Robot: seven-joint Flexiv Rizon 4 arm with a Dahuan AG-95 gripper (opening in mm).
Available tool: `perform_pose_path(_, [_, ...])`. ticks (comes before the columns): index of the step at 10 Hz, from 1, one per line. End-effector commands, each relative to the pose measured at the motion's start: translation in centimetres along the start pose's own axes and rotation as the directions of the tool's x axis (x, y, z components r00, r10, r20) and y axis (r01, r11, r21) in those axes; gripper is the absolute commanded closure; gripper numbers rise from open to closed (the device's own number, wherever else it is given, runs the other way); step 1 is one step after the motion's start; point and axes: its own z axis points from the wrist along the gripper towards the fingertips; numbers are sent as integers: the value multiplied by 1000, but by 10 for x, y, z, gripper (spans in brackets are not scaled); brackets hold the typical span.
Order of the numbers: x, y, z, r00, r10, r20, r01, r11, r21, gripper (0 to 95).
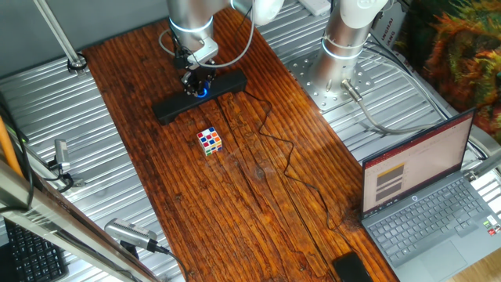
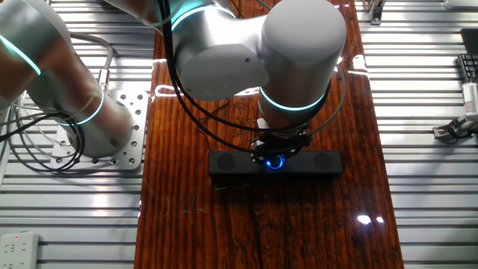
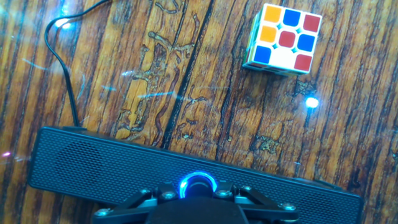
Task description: Turn the knob to increase the volume of the speaker
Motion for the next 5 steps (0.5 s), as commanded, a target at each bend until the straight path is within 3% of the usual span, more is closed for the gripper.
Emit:
perform_pose_path(1, [0,0,0,1000,2,-2,-2,1000,-1,570])
perform_pose_path(5, [0,0,0,1000,15,-4,-15,1000,-1,570])
